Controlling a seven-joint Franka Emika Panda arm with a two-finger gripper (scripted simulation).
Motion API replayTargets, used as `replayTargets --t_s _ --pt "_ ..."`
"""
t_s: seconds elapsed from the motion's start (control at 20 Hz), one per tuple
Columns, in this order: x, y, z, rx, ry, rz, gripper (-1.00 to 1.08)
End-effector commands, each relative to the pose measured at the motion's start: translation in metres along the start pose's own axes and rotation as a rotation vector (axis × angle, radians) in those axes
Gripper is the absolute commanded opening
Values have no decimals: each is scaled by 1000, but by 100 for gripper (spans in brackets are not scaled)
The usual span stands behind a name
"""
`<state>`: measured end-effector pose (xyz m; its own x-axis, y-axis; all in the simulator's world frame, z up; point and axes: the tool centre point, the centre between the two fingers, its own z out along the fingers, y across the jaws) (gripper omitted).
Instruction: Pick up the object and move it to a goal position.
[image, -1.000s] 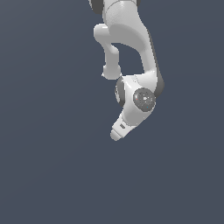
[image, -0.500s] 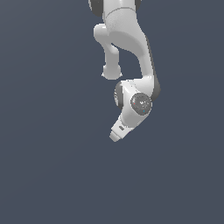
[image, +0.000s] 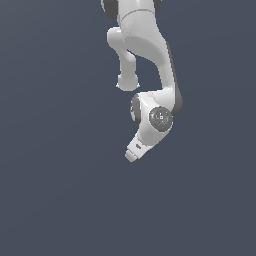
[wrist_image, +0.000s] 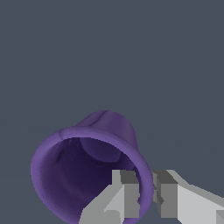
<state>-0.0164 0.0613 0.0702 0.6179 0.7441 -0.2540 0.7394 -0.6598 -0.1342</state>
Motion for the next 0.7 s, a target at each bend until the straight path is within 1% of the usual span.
replayTargets --t_s 0.0,0.3,0.45,0.65 --pt "0 0 0 0 0 0 -100" --pt "0 4 -7 -11 14 -12 -100" --pt "0 11 -17 -28 35 -30 -100" --pt "0 23 -39 -61 78 -65 -100"
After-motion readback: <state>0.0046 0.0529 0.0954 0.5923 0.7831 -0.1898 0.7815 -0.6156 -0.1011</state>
